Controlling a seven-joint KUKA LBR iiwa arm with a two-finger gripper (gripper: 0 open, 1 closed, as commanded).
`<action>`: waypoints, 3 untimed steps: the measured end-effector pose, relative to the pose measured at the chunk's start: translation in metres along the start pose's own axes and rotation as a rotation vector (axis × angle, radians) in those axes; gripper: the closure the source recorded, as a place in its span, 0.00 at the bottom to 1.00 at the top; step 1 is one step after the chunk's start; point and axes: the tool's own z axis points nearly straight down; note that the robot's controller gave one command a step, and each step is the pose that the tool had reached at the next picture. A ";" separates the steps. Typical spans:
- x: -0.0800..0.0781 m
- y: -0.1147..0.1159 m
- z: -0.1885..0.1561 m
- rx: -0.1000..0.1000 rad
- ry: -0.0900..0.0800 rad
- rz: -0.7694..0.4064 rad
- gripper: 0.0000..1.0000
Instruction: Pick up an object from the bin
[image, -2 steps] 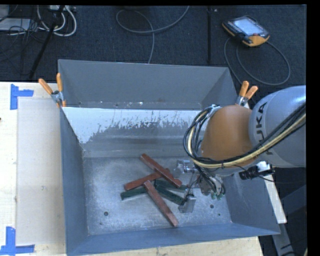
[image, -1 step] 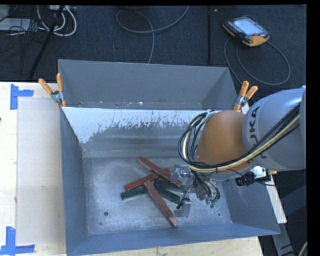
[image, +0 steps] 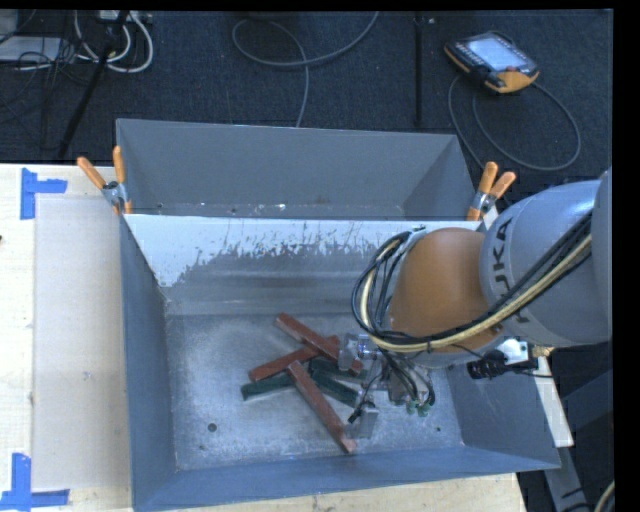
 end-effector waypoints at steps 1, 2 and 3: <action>0.010 0.003 0.035 -0.003 -0.009 0.163 0.00; 0.010 0.001 0.044 0.000 0.001 0.185 1.00; 0.010 0.001 0.044 0.000 0.001 0.185 1.00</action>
Offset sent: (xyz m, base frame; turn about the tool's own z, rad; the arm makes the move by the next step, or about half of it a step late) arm -0.0096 0.0014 -0.0442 0.1888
